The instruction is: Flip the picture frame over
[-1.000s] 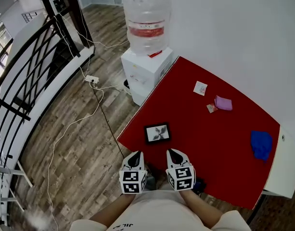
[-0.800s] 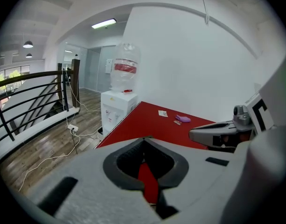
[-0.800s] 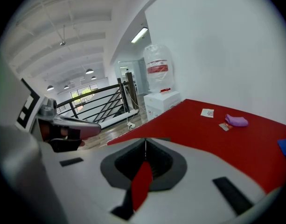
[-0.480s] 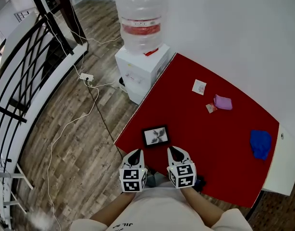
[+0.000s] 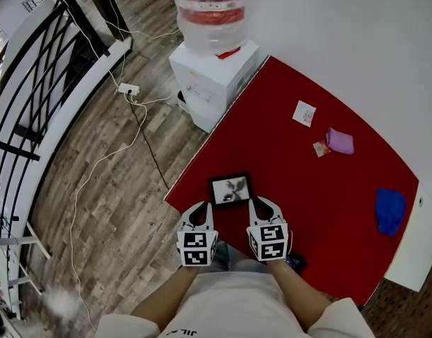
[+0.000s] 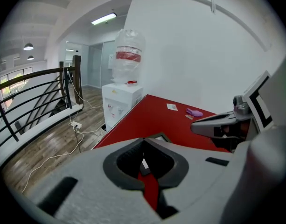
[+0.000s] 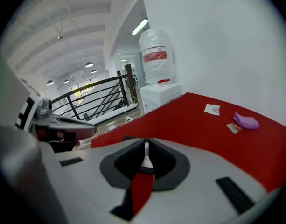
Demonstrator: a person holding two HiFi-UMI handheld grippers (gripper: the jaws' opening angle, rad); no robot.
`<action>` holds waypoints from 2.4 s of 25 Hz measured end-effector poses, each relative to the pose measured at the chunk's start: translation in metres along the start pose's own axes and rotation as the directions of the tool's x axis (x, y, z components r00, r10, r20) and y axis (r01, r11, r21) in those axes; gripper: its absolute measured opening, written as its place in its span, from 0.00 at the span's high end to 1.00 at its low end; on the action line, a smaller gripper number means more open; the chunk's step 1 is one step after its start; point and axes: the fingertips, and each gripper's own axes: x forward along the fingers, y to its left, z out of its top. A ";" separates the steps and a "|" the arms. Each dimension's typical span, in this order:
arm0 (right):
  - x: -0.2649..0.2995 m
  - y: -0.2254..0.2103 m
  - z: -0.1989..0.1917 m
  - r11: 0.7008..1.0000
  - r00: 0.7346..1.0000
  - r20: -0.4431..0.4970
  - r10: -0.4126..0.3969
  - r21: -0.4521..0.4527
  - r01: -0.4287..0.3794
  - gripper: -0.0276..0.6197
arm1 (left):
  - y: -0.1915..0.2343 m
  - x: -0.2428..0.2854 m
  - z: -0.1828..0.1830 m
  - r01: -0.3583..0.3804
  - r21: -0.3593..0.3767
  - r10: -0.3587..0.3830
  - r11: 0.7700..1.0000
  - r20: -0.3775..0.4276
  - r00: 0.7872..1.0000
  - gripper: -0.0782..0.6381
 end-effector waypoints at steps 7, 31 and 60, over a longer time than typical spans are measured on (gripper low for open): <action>0.034 -0.012 -0.016 1.000 0.999 -0.045 0.004 -0.003 -0.004 0.94 | 0.007 0.043 -0.036 0.005 -0.027 -0.008 1.000 -0.094 0.996 0.89; 0.098 -0.034 -0.075 0.977 0.962 -0.256 0.092 0.208 -0.038 0.85 | 0.006 0.077 -0.080 0.015 -0.016 -0.018 1.000 -0.184 0.983 0.89; 0.047 -0.023 -0.006 0.990 0.986 -0.113 -0.126 -0.085 0.116 0.85 | -0.015 0.085 -0.075 0.088 -0.023 -0.091 0.996 -0.189 0.978 0.89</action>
